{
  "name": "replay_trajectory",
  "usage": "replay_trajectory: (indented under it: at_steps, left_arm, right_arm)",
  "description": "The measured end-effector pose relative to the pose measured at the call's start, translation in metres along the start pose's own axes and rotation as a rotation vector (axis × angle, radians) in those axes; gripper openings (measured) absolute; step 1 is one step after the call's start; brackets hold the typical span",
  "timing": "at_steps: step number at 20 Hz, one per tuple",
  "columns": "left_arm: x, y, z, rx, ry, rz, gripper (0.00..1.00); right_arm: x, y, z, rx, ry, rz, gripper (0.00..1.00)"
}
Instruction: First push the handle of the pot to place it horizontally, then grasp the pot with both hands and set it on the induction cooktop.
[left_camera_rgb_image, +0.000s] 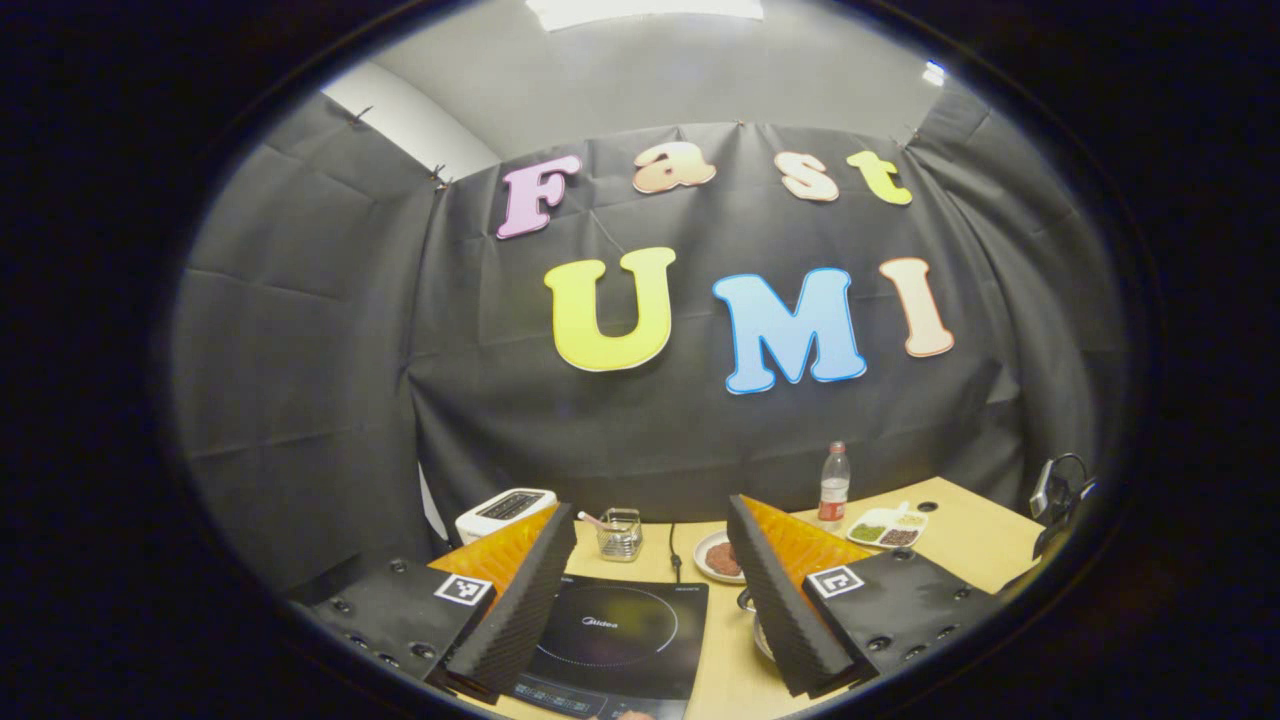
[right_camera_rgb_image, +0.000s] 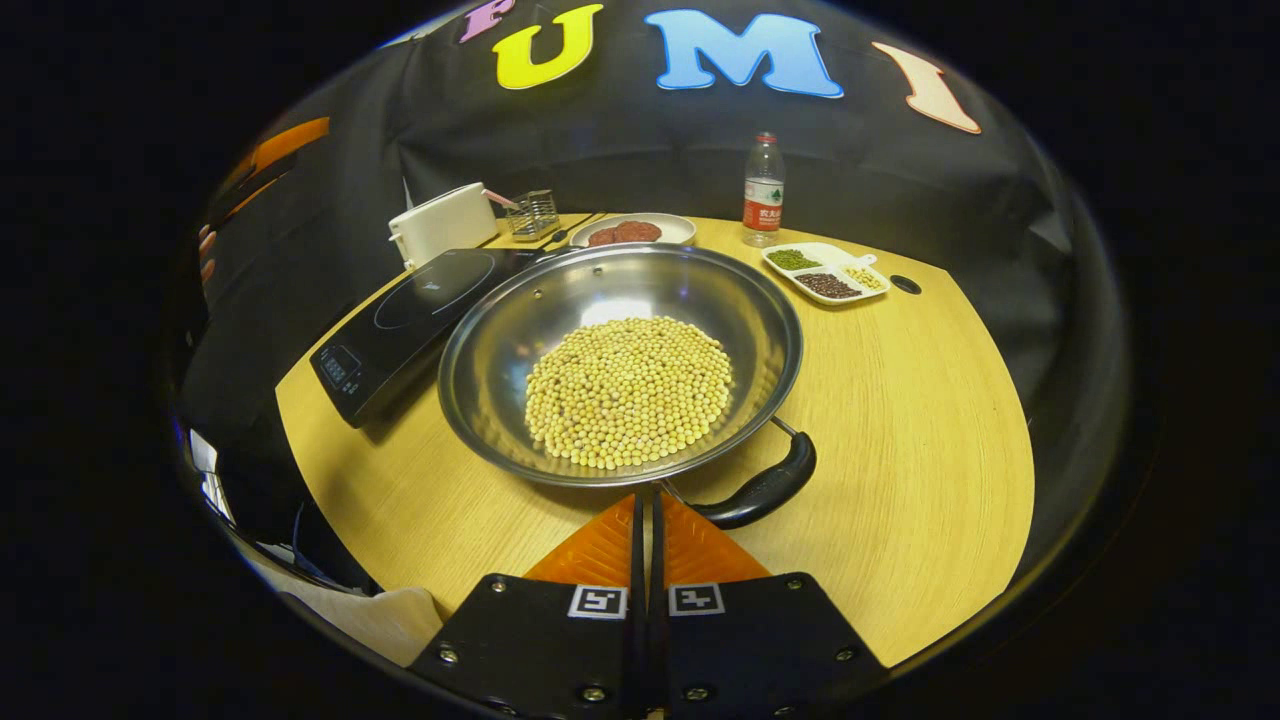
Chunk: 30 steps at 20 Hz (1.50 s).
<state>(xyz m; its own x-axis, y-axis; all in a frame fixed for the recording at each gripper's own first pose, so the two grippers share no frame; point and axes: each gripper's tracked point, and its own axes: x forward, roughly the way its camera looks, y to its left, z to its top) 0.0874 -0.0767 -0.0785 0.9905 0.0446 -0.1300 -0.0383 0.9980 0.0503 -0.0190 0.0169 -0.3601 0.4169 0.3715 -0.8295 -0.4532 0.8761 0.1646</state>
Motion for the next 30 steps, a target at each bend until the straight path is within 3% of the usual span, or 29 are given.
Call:
replay_trajectory:
  at_steps: [11,17,18,19,23,25,26,28,29,30]
  left_arm:
    - [0.005,-0.013,-0.01,0.001,0.026,0.045,1.0]
    - [0.007,-0.023,-0.017,0.005,0.044,0.055,0.92]
    - [0.007,-0.025,-0.019,0.004,0.05,0.052,0.92]
    - [0.008,-0.027,-0.02,0.003,0.056,0.047,1.0]
    - [0.011,-0.038,-0.03,-0.004,0.08,0.016,1.0]
    - [0.014,-0.047,-0.036,-0.025,0.095,-0.024,0.92]
    - [0.017,-0.052,-0.041,-0.038,0.112,-0.045,0.94]
    - [0.023,-0.056,-0.051,-0.062,0.135,-0.073,1.0]
    - [0.026,-0.059,-0.056,-0.072,0.147,-0.088,1.0]
    - [0.031,-0.062,-0.064,-0.081,0.165,-0.107,0.96]
  right_arm:
    - [0.012,-0.059,0.021,-0.005,-0.015,-0.062,0.01]
    - [0.02,-0.092,0.039,0.013,-0.05,-0.122,0.01]
    - [0.021,-0.095,0.042,0.019,-0.061,-0.128,0.01]
    - [0.022,-0.098,0.044,0.027,-0.067,-0.133,0.01]
    - [0.013,-0.107,0.055,0.044,-0.127,-0.178,0.01]
    - [0.0,-0.106,0.067,0.069,-0.188,-0.186,0.01]
    - [-0.002,-0.105,0.071,0.086,-0.216,-0.18,0.18]
    - [-0.008,-0.103,0.079,0.117,-0.251,-0.178,0.63]
    - [-0.002,-0.105,0.083,0.12,-0.264,-0.182,0.86]
    - [-0.012,-0.104,0.084,0.127,-0.28,-0.195,1.0]
